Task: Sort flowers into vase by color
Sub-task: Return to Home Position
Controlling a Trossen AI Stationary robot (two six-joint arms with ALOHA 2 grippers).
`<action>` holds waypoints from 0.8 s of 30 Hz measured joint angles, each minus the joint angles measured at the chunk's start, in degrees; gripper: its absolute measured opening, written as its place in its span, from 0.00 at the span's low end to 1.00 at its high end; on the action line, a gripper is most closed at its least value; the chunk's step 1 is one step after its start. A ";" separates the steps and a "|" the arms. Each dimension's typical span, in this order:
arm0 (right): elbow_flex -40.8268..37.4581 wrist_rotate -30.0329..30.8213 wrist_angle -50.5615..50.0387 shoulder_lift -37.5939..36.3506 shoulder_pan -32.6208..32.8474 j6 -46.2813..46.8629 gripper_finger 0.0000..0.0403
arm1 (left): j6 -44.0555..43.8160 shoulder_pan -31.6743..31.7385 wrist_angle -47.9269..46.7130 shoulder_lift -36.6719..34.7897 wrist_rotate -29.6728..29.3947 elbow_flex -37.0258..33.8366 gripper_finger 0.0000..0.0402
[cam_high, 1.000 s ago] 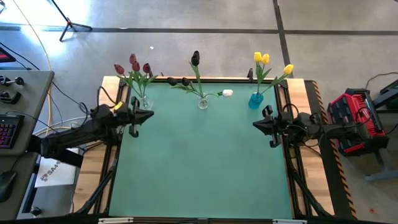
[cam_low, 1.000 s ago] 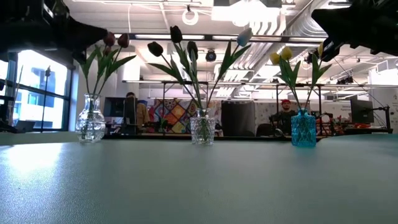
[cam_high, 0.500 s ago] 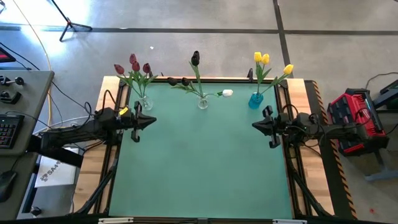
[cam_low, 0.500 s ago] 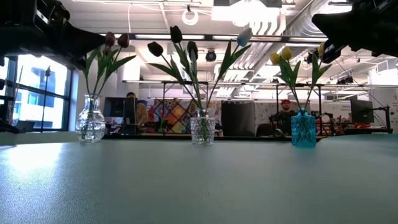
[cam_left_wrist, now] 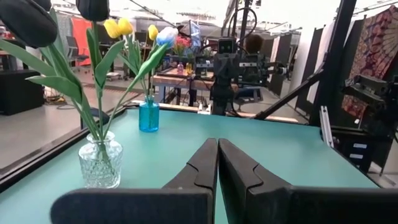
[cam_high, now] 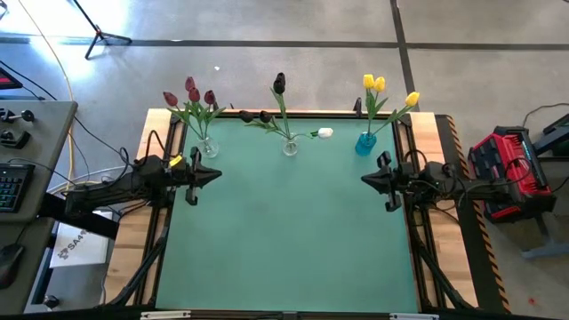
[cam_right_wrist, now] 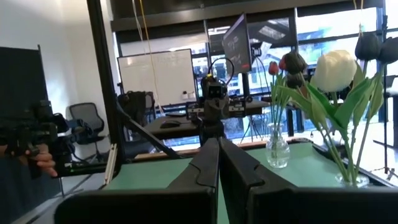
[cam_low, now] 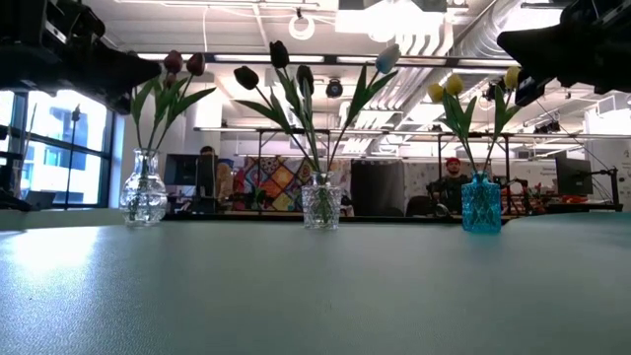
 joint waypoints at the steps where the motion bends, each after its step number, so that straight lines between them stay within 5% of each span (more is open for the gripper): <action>1: 0.00 -0.17 -0.41 -0.11 0.00 0.26 0.00 | 0.10 0.00 -0.02 0.02 -0.10 -0.01 0.00; 24: 0.00 -0.19 -7.50 -6.48 0.00 -0.94 0.00 | 0.44 0.02 -1.83 0.00 0.14 -0.29 0.00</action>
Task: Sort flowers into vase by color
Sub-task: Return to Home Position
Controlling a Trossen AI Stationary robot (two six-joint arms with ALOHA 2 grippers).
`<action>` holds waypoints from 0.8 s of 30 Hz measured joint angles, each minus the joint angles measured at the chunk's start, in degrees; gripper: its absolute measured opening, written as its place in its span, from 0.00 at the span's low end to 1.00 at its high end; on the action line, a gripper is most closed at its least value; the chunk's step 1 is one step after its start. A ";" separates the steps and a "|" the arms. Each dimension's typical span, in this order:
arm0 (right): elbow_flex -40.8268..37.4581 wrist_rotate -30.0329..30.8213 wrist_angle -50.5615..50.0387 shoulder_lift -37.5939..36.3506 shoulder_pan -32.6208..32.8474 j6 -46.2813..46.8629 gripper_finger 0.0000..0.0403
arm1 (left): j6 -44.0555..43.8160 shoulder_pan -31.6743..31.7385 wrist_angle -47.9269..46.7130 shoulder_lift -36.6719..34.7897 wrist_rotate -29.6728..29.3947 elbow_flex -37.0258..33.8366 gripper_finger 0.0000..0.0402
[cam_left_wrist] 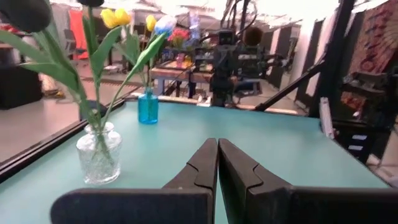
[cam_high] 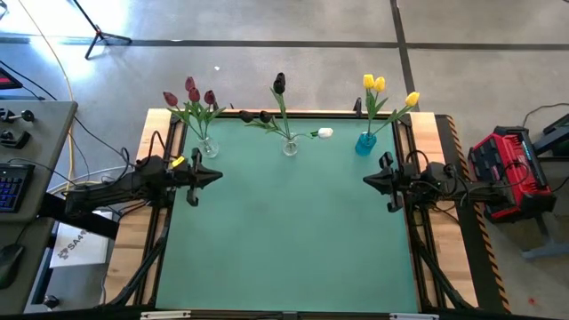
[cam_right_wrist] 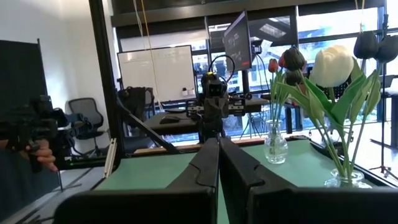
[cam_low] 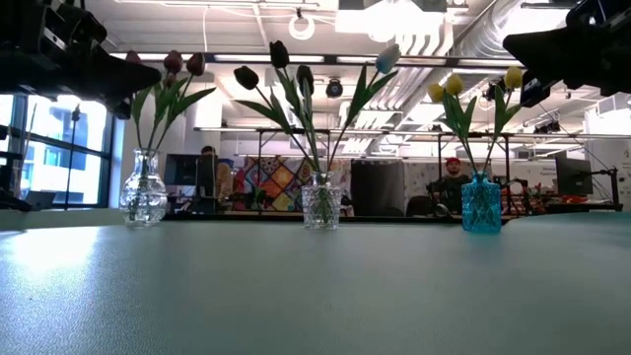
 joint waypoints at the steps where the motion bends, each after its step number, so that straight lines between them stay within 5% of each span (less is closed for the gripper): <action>1: -0.01 0.16 0.14 0.00 0.00 0.05 0.00 | -0.35 -0.01 1.18 -0.02 0.50 -0.67 0.00; 24: 0.00 -0.25 -2.22 0.00 -0.02 -0.59 0.00 | 3.44 0.00 3.37 0.00 -0.20 -2.48 0.00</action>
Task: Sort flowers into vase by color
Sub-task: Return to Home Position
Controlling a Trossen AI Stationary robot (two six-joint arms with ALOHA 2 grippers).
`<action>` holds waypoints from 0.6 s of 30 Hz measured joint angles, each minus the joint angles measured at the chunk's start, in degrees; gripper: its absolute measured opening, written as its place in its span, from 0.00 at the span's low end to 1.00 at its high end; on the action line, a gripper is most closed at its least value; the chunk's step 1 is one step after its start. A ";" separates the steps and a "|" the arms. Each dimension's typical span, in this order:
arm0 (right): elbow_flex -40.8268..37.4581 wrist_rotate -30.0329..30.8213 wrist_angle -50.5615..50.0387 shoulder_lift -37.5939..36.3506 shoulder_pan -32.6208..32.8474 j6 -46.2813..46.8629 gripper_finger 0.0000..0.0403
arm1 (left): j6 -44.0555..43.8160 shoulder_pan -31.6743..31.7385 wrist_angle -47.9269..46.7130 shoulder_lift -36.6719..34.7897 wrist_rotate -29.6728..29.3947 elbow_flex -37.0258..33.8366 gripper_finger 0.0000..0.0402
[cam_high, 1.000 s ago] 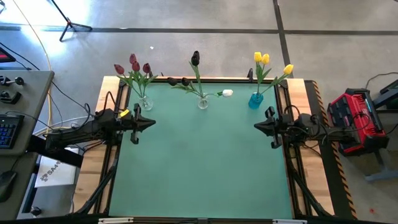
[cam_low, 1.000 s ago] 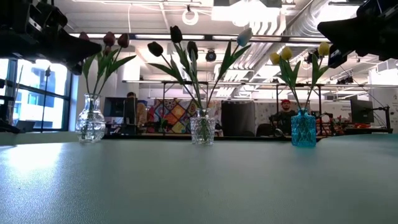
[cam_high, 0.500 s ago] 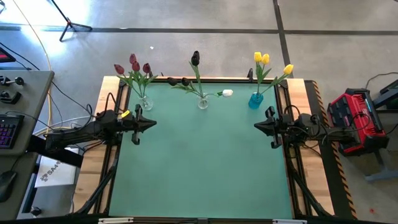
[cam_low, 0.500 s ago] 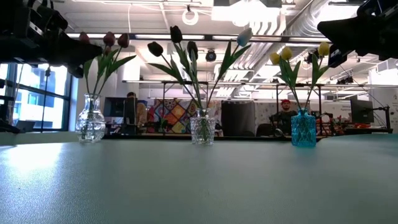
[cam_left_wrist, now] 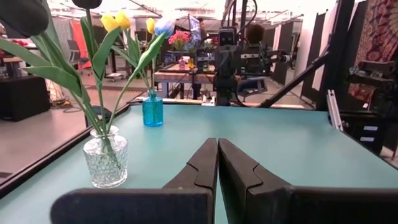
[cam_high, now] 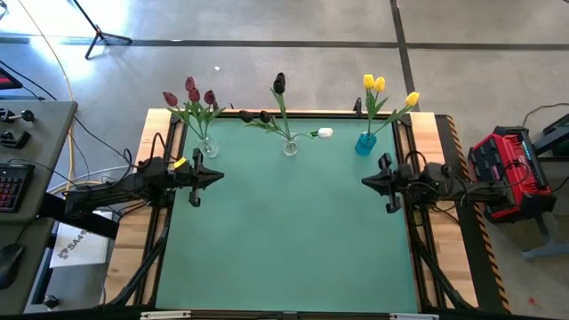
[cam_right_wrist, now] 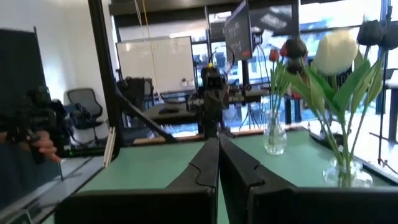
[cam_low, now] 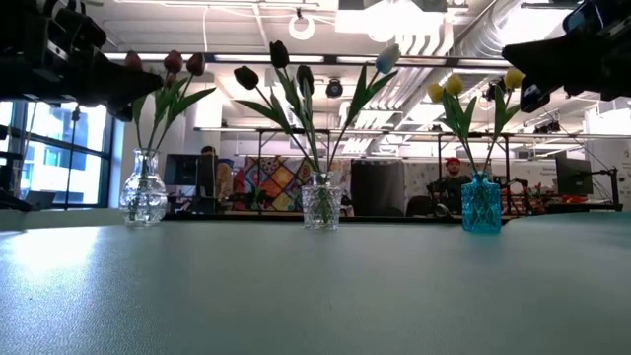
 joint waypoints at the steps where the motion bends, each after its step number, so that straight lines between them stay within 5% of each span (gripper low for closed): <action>1: 0.00 0.00 -0.91 0.00 0.01 -0.01 0.00 | 0.18 0.00 0.00 0.00 0.00 0.00 0.00; 12: -0.39 -1.14 -1.99 -0.03 0.13 1.56 0.00 | 0.52 -0.03 0.22 0.23 1.80 0.00 0.00; 18: -0.39 0.09 -2.37 0.04 0.15 3.52 0.00 | -1.91 0.00 -0.51 1.15 -2.58 0.02 0.00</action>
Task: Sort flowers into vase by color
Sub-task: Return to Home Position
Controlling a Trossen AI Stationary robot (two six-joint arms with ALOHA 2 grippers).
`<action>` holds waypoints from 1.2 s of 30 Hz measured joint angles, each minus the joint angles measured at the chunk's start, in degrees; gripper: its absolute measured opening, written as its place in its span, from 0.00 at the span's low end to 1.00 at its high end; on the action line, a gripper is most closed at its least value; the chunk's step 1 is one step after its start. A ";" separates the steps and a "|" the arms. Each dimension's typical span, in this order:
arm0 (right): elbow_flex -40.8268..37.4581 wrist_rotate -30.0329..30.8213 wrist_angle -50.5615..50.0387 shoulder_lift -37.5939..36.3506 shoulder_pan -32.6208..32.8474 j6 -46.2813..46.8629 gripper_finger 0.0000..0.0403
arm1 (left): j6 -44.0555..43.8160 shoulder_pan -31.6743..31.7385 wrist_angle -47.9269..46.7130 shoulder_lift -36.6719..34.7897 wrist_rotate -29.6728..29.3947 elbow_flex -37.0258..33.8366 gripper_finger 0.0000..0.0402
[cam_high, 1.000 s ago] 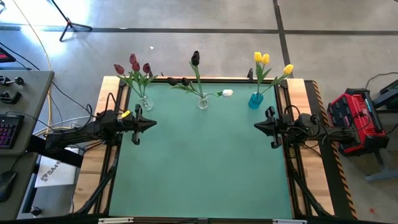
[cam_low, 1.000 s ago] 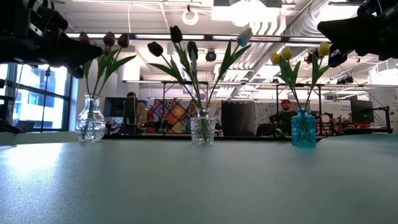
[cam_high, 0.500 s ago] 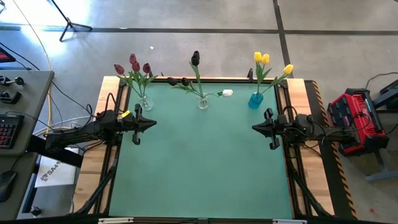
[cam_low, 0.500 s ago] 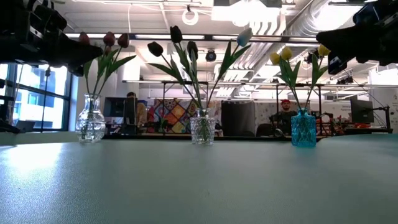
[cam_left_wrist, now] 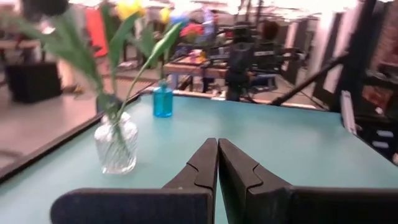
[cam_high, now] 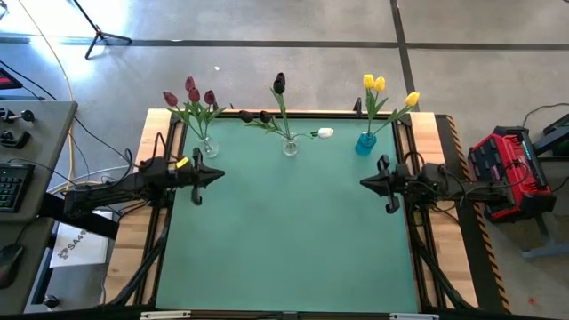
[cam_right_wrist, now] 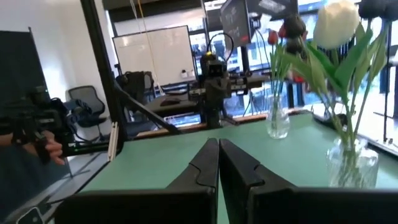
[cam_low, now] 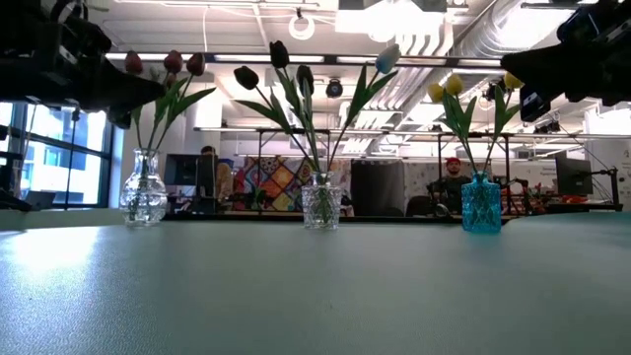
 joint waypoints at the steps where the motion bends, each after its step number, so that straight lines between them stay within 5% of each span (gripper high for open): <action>1: 0.00 0.00 -0.53 0.00 0.00 0.68 0.00 | -1.44 0.00 -0.12 0.25 -0.92 0.00 0.00; 36: -0.04 0.04 -6.47 0.04 0.00 2.90 0.00 | -4.49 0.00 -0.19 0.66 -2.53 0.00 0.00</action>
